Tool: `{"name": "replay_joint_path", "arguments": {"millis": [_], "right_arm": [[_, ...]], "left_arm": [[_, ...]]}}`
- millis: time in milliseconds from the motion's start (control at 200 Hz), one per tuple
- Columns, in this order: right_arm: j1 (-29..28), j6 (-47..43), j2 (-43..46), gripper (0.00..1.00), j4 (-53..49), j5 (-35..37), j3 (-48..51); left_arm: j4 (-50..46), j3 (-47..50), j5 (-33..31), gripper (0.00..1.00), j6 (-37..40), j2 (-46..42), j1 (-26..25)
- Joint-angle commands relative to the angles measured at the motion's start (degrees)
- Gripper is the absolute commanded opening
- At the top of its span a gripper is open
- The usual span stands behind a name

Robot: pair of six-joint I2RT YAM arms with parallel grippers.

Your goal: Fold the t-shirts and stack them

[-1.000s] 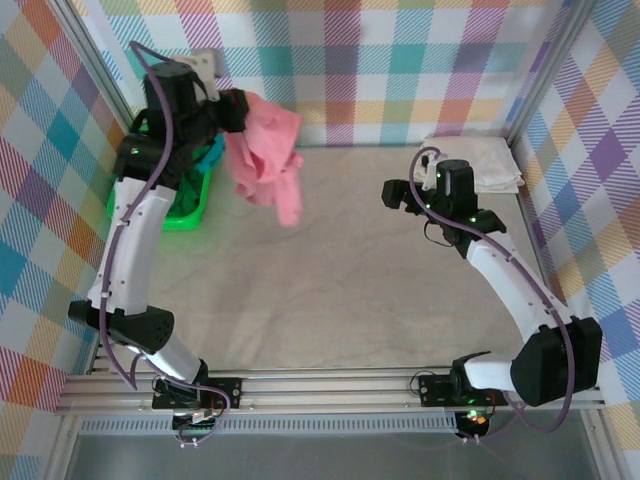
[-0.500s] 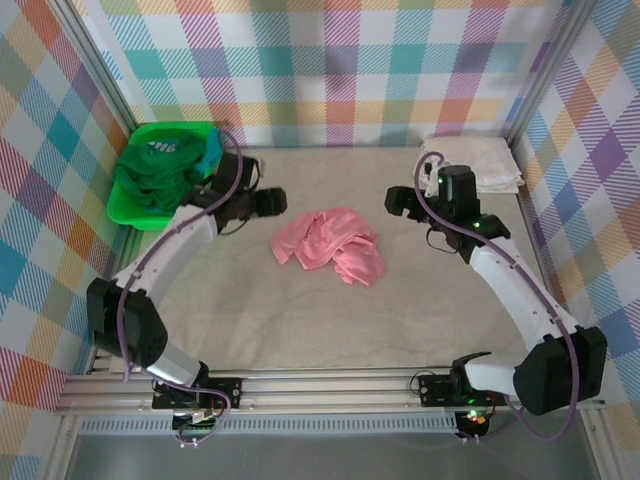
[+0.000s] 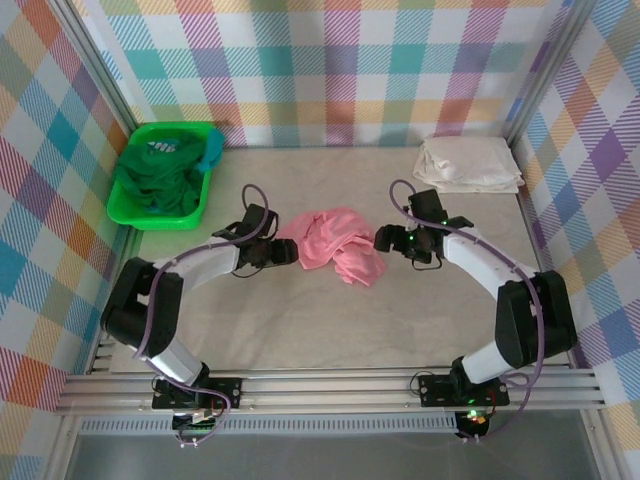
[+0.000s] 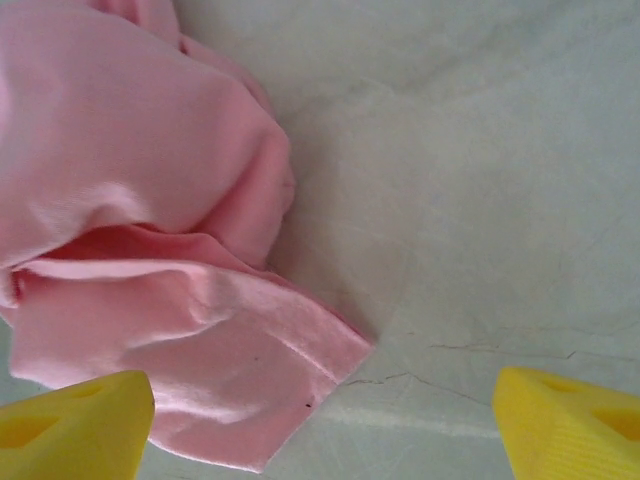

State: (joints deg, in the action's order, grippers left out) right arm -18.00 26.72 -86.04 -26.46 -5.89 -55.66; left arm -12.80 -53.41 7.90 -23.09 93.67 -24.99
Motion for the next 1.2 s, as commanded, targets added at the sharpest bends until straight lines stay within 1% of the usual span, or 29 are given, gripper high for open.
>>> {"name": "replay_joint_path", "arguments": {"millis": [0,35,70,115,170,260,295,345,385,440,505,570,600,715,830,875,900,950,1000,1025,1045,1140,1195], "right_arm": [[0.29,4.87,-1.05,0.87,3.32,-3.36,1.74],[0.4,5.51,-1.3,0.86,4.0,-3.91,2.31],[0.37,6.1,-1.59,0.86,5.07,-4.52,2.92],[0.35,6.96,-2.29,0.86,6.36,-5.74,3.65],[0.37,7.81,-3.63,0.84,7.55,-6.93,3.96],[0.39,8.7,-5.83,0.81,10.11,-9.43,4.37],[0.4,9.0,-6.75,0.77,11.65,-10.47,4.55],[0.3,9.44,-7.81,0.72,13.86,-11.89,4.94],[0.32,9.51,-8.6,0.66,14.58,-12.46,4.9],[0.17,9.27,-9.58,0.55,14.67,-12.97,4.23],[0.22,9.19,-10.18,0.47,15.22,-13.31,4.14],[0.28,9.49,-10.37,0.33,16.9,-13.37,5.12],[0.27,9.58,-10.23,0.28,17.67,-13.12,5.59],[0.29,9.47,-8.97,0.16,18.75,-11.47,6.61],[0.52,10.04,-5.47,0.05,19.3,-8.85,8.72],[0.73,10.01,-4.19,0.04,19.02,-8.58,9.36],[0.79,10.01,-3.59,0.06,18.47,-8.25,9.51],[0.82,10.05,-2.51,0.16,17.05,-7.86,9.87],[0.78,10.16,-2.86,0.27,15.39,-9.41,9.61],[0.7,10.42,-3.4,0.33,14.59,-10.4,9.44],[0.69,10.84,-3.86,0.37,14.44,-11.27,9.49],[-0.11,13.53,-5.48,0.47,15.76,-14.43,11.33],[-0.89,14.26,-5.86,0.49,17.42,-14.25,12.45]], "left_arm": [[5.31,-1.49,-1.07,0.51,-0.64,4.58,0.29],[5.76,-2.02,-1.3,0.47,-0.59,5.75,0.38],[6.54,-2.08,-2.0,0.45,-0.64,6.44,0.47],[7.52,-1.88,-3.82,0.38,-0.83,6.95,0.62],[7.74,-2.09,-4.36,0.29,-0.64,7.52,0.98],[6.66,-3.09,-5.5,0.08,-0.46,7.5,1.35],[6.28,-3.15,-6.39,0.0,-0.46,7.3,1.43],[5.83,-3.2,-7.13,0.0,-0.68,6.7,1.76],[5.92,-2.89,-7.36,0.0,-1.09,5.68,2.18],[6.21,-1.88,-7.82,0.0,-1.67,3.64,2.64],[5.32,-1.09,-9.72,0.0,-2.67,0.51,3.14],[4.84,-0.22,-10.93,0.0,-2.92,-2.64,3.71],[4.27,-0.16,-11.23,0.0,-3.0,-3.83,4.12],[1.78,0.0,-11.24,0.0,-3.61,-7.62,6.36],[-0.63,0.5,-11.6,0.0,-3.89,-11.84,7.9],[-1.58,0.63,-11.69,0.0,-3.5,-13.51,8.19],[-2.1,0.61,-11.81,0.0,-3.3,-14.38,8.21],[-2.66,0.75,-11.68,0.0,-2.86,-16.28,8.29],[-2.63,0.62,-11.46,0.0,-2.58,-17.31,8.29],[-4.8,0.45,-11.54,0.0,-2.48,-17.59,8.29],[-5.23,0.35,-11.66,0.0,-2.32,-17.67,8.29],[-6.41,0.39,-12.76,0.0,-2.01,-18.45,8.29],[-5.96,1.13,-13.09,0.0,-2.12,-19.23,8.38]]}}
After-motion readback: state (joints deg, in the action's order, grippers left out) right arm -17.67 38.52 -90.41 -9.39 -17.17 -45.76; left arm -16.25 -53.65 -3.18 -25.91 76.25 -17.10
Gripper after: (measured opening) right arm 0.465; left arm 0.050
